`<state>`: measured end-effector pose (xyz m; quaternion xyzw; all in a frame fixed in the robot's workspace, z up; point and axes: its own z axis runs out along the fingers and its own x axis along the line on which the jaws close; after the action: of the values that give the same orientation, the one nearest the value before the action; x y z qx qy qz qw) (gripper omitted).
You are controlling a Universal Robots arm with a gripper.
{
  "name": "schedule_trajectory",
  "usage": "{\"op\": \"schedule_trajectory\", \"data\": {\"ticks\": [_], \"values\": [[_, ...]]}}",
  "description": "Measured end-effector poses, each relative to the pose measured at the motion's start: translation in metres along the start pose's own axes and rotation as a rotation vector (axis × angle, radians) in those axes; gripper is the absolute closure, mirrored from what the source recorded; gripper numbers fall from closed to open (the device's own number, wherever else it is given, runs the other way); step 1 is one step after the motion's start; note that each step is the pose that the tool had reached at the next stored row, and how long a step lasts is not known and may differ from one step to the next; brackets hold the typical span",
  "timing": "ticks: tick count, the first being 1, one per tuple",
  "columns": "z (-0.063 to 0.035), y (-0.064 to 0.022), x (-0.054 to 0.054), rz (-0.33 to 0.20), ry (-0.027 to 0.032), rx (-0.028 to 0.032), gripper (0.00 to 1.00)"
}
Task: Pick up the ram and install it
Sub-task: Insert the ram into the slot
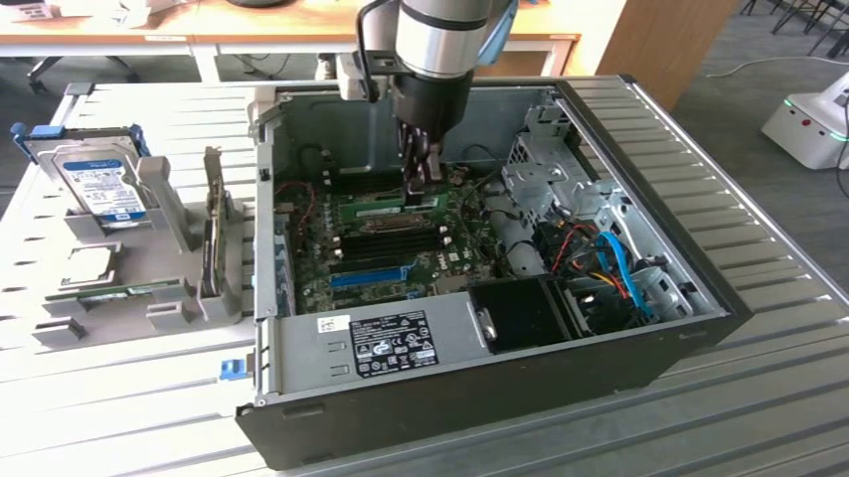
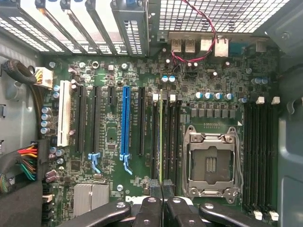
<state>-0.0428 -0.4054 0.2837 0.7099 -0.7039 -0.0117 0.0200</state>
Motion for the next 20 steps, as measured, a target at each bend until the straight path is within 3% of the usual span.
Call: {"op": "schedule_trajectory", "data": {"ticks": [20], "values": [[0.0096,-0.0004,-0.0001,0.0,0.0,0.0,0.88]]}}
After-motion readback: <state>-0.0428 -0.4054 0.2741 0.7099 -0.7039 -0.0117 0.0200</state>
